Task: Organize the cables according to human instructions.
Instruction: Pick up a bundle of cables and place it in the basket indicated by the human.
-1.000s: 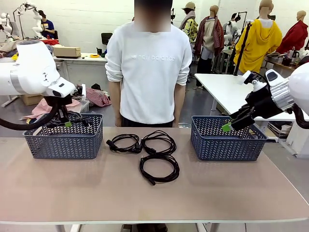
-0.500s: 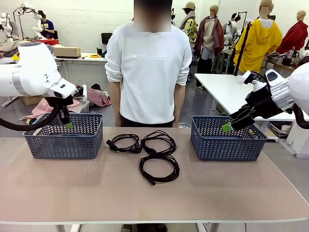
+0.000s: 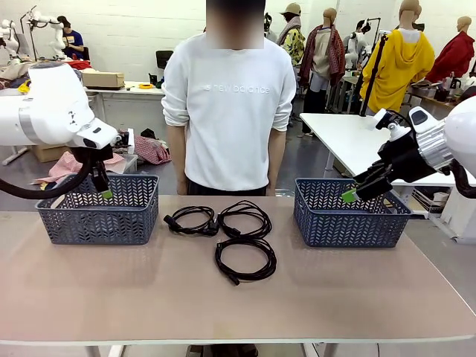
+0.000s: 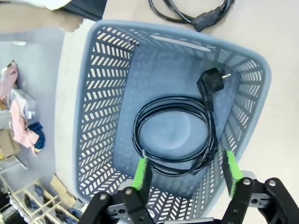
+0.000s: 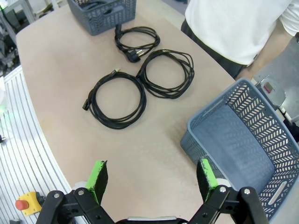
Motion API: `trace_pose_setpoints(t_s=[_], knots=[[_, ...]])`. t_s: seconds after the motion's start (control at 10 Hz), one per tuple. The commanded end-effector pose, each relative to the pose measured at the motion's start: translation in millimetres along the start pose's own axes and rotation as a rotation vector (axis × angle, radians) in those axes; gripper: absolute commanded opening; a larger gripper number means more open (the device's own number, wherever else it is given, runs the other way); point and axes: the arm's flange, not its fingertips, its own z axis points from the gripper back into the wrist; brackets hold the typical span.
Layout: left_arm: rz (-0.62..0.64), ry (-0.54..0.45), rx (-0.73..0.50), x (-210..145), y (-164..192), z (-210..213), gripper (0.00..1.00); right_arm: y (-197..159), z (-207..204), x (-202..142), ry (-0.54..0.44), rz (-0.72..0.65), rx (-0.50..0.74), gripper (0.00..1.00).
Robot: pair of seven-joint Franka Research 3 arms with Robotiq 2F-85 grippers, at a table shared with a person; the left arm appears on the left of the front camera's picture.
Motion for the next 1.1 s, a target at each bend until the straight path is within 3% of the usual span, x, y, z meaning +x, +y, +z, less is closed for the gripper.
trace_pose_setpoints(t_s=[0.0,0.5,0.6,1.0], knots=[[0.017,0.003,-0.034,2.6,1.3,4.8,1.00,-1.6,-1.0,0.0,-0.017,0.011,0.014,1.00],[0.065,-0.029,-0.074,6.5,-1.4,-0.4,1.00,-1.6,-1.0,0.0,-0.017,0.011,0.014,1.00],[0.013,0.001,-0.057,3.5,-3.3,-0.9,1.00,-1.6,-1.0,0.0,-0.017,0.011,0.014,1.00],[0.013,0.001,-0.057,3.5,-3.3,-0.9,1.00,-1.6,-1.0,0.0,-0.017,0.011,0.014,1.00]])
